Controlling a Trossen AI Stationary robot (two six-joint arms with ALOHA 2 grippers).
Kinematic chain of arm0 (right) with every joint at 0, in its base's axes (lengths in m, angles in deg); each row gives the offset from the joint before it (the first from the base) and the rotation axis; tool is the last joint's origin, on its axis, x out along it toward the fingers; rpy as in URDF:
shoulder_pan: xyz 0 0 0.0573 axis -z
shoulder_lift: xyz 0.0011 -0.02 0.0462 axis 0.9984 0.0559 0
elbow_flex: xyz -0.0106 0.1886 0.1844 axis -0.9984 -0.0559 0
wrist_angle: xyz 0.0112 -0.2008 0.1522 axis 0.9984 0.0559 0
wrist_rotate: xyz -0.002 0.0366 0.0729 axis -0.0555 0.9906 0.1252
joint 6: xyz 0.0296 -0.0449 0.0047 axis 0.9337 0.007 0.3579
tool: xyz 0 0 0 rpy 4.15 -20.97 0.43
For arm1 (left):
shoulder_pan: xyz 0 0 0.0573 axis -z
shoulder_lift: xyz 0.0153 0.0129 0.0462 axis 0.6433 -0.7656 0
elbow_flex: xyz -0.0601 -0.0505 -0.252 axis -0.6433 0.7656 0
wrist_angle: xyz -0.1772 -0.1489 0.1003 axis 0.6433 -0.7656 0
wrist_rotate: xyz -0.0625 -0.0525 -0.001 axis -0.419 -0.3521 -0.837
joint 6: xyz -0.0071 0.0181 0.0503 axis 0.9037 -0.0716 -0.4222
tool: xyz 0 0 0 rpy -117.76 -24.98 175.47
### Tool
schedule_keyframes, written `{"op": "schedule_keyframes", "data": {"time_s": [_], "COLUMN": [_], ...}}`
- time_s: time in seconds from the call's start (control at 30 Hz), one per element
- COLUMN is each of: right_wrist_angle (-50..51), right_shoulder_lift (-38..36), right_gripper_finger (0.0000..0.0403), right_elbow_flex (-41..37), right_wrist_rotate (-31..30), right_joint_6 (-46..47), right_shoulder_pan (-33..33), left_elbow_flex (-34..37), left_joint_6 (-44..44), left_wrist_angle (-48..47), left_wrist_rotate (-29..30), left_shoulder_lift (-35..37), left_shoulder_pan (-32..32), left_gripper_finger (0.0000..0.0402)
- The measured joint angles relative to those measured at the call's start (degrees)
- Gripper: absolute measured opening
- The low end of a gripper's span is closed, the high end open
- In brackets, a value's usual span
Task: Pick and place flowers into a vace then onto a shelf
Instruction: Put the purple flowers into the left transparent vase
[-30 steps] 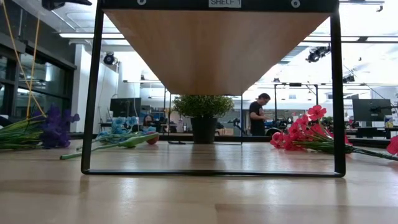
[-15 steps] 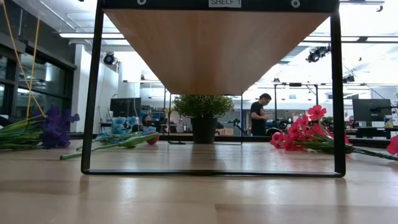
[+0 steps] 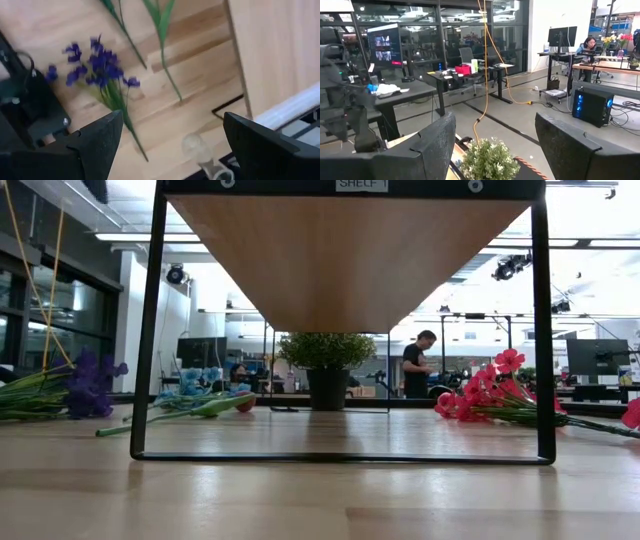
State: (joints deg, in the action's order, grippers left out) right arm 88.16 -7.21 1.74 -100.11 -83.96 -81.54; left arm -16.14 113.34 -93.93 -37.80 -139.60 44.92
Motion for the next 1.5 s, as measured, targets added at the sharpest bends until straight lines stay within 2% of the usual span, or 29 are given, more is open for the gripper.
{"op": "schedule_keyframes", "data": {"time_s": [0.57,0.8,1.07,1.5], "right_wrist_angle": [0.20,0.21,0.20,0.22], "right_shoulder_lift": [-0.04,-0.07,-0.07,-0.07], "right_gripper_finger": [0.0262,0.0262,0.0262,0.0262], "right_elbow_flex": [0.00,0.00,0.00,0.00], "right_wrist_rotate": [-0.02,-0.03,0.06,0.15], "right_joint_6": [-1.41,-1.47,-1.47,-0.92], "right_shoulder_pan": [0.00,-0.02,-0.02,0.00], "left_elbow_flex": [3.29,3.25,3.23,4.79], "left_joint_6": [30.67,39.85,45.10,43.43], "left_wrist_angle": [0.10,-0.05,-0.21,-0.19], "left_wrist_rotate": [3.71,4.59,5.28,7.51], "left_shoulder_lift": [-1.50,-4.12,-6.03,-6.00], "left_shoulder_pan": [22.37,29.58,33.53,33.40], "left_gripper_finger": [0.0378,0.0378,0.0378,0.0378]}}
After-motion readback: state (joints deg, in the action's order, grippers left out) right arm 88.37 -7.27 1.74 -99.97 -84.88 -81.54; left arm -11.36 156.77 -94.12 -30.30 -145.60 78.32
